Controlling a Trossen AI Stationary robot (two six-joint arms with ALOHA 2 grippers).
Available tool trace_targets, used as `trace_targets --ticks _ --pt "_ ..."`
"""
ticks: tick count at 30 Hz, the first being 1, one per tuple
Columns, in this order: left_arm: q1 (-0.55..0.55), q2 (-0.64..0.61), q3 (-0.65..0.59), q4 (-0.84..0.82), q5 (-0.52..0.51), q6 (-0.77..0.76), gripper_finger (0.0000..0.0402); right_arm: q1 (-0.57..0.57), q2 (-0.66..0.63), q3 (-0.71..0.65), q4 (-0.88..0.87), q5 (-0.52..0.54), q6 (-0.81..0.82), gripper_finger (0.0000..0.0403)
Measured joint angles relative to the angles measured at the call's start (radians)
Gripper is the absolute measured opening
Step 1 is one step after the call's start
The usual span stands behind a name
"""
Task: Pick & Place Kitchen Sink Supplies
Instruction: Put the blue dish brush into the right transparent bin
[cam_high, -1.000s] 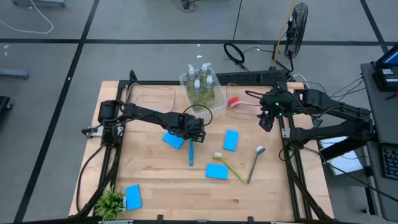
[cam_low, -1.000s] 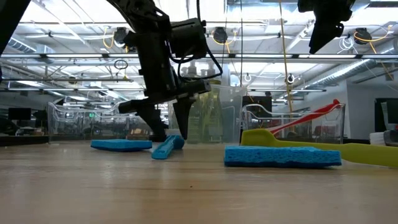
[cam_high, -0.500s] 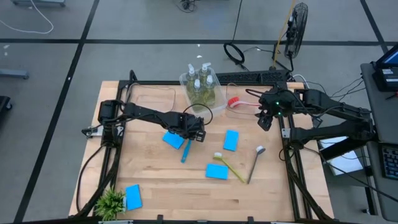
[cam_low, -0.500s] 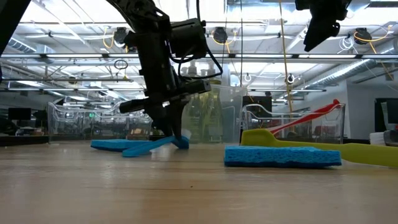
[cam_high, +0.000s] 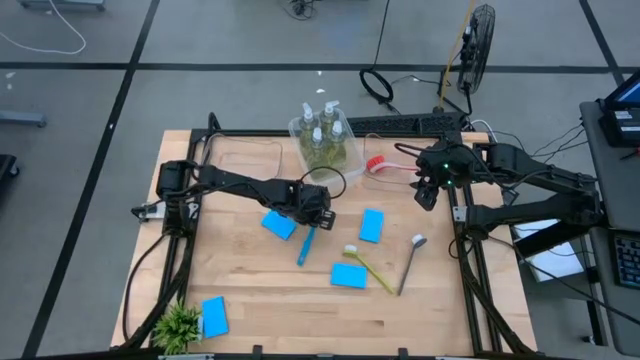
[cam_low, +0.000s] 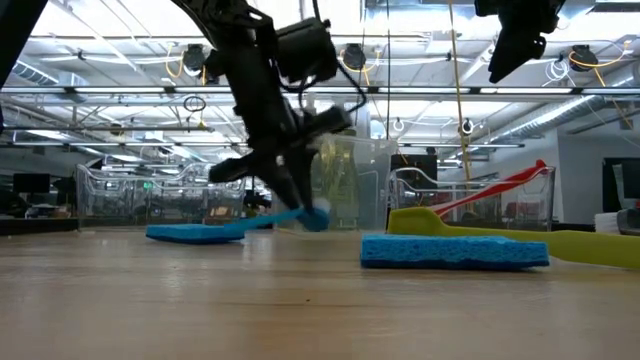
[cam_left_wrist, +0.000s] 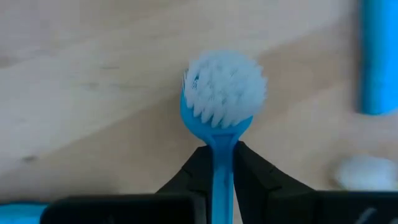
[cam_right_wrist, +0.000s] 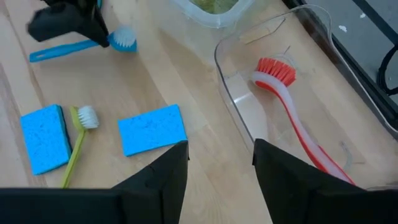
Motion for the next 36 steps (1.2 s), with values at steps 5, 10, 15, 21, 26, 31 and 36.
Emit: trace_targets --ticks 5,10,15,21,26,31,36 --pt "-0.004 -0.060 0.000 0.111 0.066 0.015 0.0040 0.000 0.000 0.000 0.001 -0.070 -0.022 0.0171" --pt "-0.003 -0.175 0.000 0.234 0.076 0.076 0.0047 0.000 0.002 -0.016 0.087 -0.306 -0.034 0.0171" --pt "-0.005 -0.278 0.001 0.441 0.019 0.154 0.0042 0.002 0.002 -0.108 0.382 -0.502 0.049 0.0171" --pt "-0.007 -0.329 0.003 0.678 -0.072 0.236 0.0042 0.024 0.003 -0.245 0.778 -0.494 0.124 0.0171" --pt "-0.003 -0.337 0.000 0.800 -0.056 0.274 0.0042 0.050 0.011 -0.348 1.050 -0.495 0.160 0.0171" --pt "-0.002 -0.335 0.001 0.817 -0.055 0.278 0.0042 0.078 0.018 -0.403 1.228 -0.494 0.161 0.0172" --pt "-0.003 -0.336 0.001 0.827 -0.054 0.278 0.0042 0.099 0.033 -0.408 1.310 -0.494 0.160 0.0175"
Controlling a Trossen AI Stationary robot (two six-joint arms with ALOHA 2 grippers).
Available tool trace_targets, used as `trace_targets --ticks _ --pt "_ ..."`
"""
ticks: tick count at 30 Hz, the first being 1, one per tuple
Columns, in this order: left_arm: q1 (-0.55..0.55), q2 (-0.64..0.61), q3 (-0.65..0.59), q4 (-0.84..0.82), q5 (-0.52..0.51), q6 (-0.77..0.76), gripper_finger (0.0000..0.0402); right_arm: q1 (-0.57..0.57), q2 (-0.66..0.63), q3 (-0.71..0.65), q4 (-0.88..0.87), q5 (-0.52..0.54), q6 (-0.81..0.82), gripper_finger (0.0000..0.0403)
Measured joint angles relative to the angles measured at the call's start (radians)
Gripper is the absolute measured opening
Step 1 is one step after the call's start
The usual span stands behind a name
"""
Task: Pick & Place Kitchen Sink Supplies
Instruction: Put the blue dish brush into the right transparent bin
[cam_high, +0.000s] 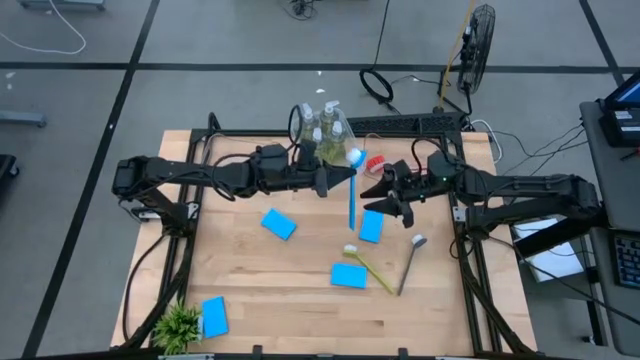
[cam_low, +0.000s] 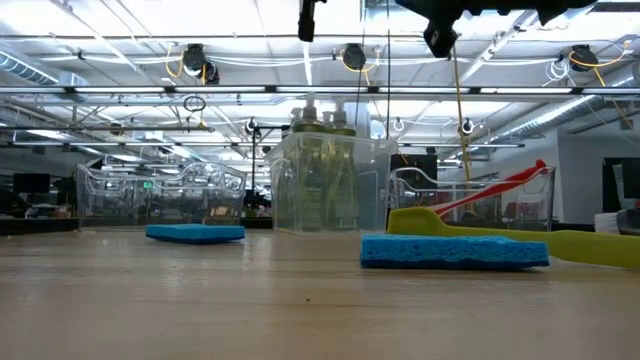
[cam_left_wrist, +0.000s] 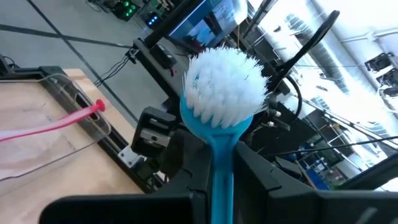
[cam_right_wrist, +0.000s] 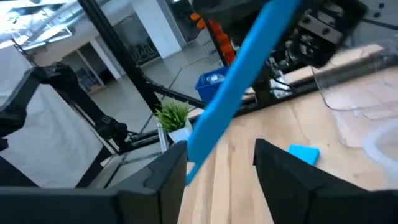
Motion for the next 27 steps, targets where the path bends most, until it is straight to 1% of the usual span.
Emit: trace_targets --ticks 3,8,11,16,19,22,27 --pt "0.000 0.000 0.000 0.003 0.000 0.000 0.0042 0.001 0.019 0.000 0.028 0.000 0.004 0.0192" --pt "0.000 0.000 0.000 0.005 0.000 0.005 0.0042 -0.001 0.060 0.000 0.076 0.000 0.056 0.0237" --pt "0.000 0.000 0.000 0.005 0.000 0.018 0.0042 -0.001 0.092 0.000 0.134 0.000 0.076 0.0261" --pt "0.000 0.000 0.000 -0.001 -0.008 0.026 0.0044 -0.001 0.121 0.000 0.191 0.000 0.102 0.0285" --pt "0.000 0.000 0.000 -0.033 -0.022 0.029 0.0042 -0.001 0.126 0.000 0.206 0.000 0.105 0.0287" --pt "0.000 0.000 -0.001 -0.039 -0.026 0.035 0.0042 -0.001 0.129 0.001 0.210 0.001 0.106 0.0281" --pt "0.000 0.000 -0.001 -0.037 -0.035 0.029 0.0047 -0.001 0.131 0.001 0.209 0.008 0.106 0.0248"
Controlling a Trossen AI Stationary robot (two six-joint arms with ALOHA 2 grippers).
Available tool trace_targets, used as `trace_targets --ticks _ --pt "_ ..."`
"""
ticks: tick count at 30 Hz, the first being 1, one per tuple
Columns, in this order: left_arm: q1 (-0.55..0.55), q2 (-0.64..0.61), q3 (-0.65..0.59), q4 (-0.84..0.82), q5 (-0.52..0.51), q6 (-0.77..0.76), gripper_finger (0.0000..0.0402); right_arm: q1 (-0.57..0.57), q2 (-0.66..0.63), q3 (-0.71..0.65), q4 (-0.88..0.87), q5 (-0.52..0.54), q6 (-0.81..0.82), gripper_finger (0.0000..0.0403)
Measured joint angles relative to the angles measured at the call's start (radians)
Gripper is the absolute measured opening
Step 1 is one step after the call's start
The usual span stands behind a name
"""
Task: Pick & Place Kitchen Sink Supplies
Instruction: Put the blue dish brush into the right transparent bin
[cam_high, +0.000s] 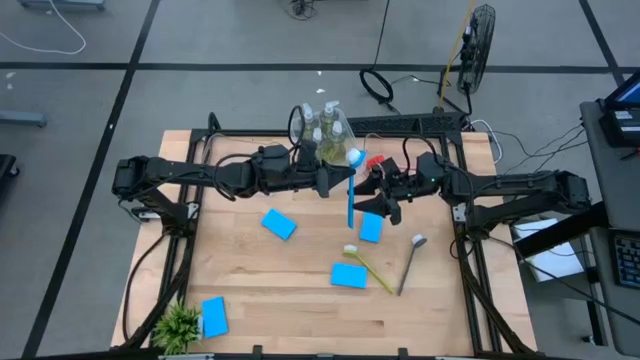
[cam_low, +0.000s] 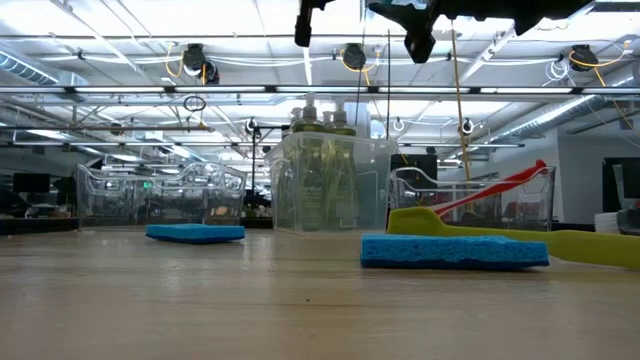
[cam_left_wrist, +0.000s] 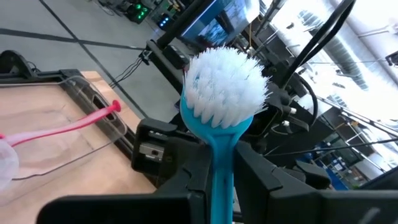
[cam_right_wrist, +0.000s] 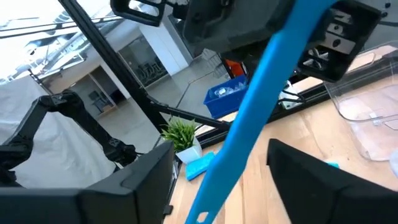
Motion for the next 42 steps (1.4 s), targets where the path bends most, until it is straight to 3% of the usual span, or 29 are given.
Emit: trace_targets --ticks 15,24,34,38,42 --pt "0.000 0.000 0.000 0.001 -0.010 0.012 0.0045 -0.002 0.016 0.000 -0.001 0.020 0.001 0.0071" --pt "0.000 0.000 0.000 -0.001 -0.010 0.003 0.0063 -0.002 0.015 0.001 0.003 0.020 -0.028 0.0006" --pt "0.000 0.000 0.000 0.002 -0.010 0.005 0.0046 -0.002 0.008 0.001 0.001 0.043 -0.033 0.0012" --pt "0.000 0.000 0.000 0.002 -0.010 -0.002 0.0061 -0.011 0.008 0.001 -0.002 0.037 -0.030 0.0041" --pt "0.000 0.000 0.000 0.002 -0.009 0.001 0.0050 -0.029 0.008 0.001 -0.012 0.016 0.016 0.0091"
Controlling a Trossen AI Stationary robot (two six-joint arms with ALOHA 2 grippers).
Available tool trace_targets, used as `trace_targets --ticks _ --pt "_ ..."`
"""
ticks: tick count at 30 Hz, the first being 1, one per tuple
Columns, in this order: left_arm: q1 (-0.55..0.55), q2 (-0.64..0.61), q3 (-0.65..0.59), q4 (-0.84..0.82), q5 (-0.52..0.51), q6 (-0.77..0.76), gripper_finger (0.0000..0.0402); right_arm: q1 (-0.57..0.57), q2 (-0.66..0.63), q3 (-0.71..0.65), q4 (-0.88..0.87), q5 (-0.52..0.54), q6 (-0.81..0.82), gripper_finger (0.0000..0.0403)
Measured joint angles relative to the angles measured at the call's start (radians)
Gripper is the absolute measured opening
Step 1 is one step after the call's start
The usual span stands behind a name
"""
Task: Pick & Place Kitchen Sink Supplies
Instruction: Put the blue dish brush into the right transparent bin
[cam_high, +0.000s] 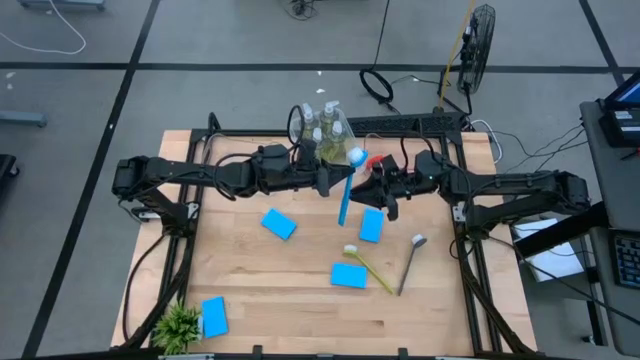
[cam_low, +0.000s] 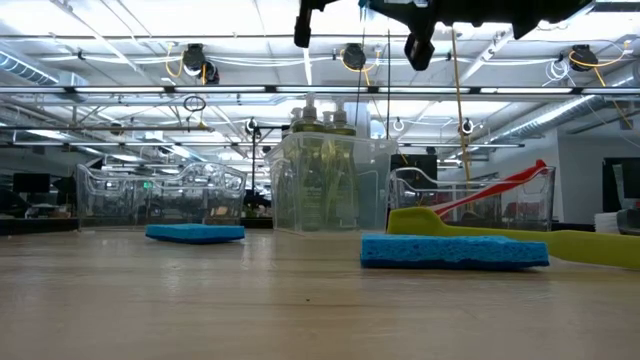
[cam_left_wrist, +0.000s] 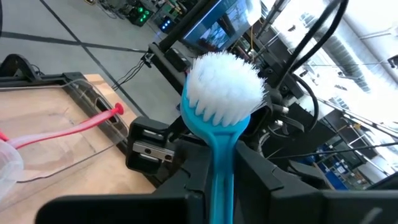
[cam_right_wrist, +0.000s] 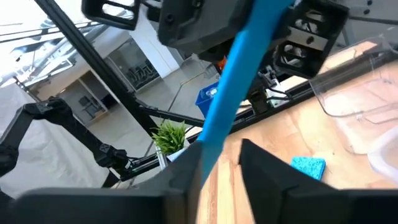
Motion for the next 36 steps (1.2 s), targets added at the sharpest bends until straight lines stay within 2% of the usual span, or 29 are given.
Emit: trace_targets --ticks 4,9,12,16,23,28,32,36 --pt "0.000 0.000 0.000 0.001 0.001 0.001 0.0043 -0.003 0.000 0.000 0.000 0.001 0.005 0.0151" --pt "0.000 0.000 0.000 -0.016 0.002 -0.007 0.0061 -0.003 0.001 0.000 0.008 0.001 0.006 0.0215" --pt "0.000 0.000 0.000 -0.022 0.002 -0.006 0.0054 -0.003 0.001 0.000 0.011 0.001 0.015 0.0240" --pt "0.000 0.000 0.000 -0.021 0.001 -0.002 0.0041 -0.014 0.001 0.000 0.029 0.005 0.030 0.0250" --pt "0.000 0.000 0.000 -0.021 -0.009 -0.018 0.0062 -0.024 0.036 0.000 0.088 0.057 0.032 0.0227" --pt "0.000 0.000 0.001 -0.026 -0.017 -0.006 0.0045 -0.026 0.066 0.000 0.128 0.055 0.032 0.0196" --pt "0.000 0.000 0.001 -0.025 -0.024 -0.003 0.0049 -0.029 0.065 0.000 0.134 0.057 0.030 0.0155" --pt "0.001 0.000 0.001 -0.039 -0.039 -0.013 0.0067 -0.033 0.065 0.000 0.139 0.056 0.027 0.0096"
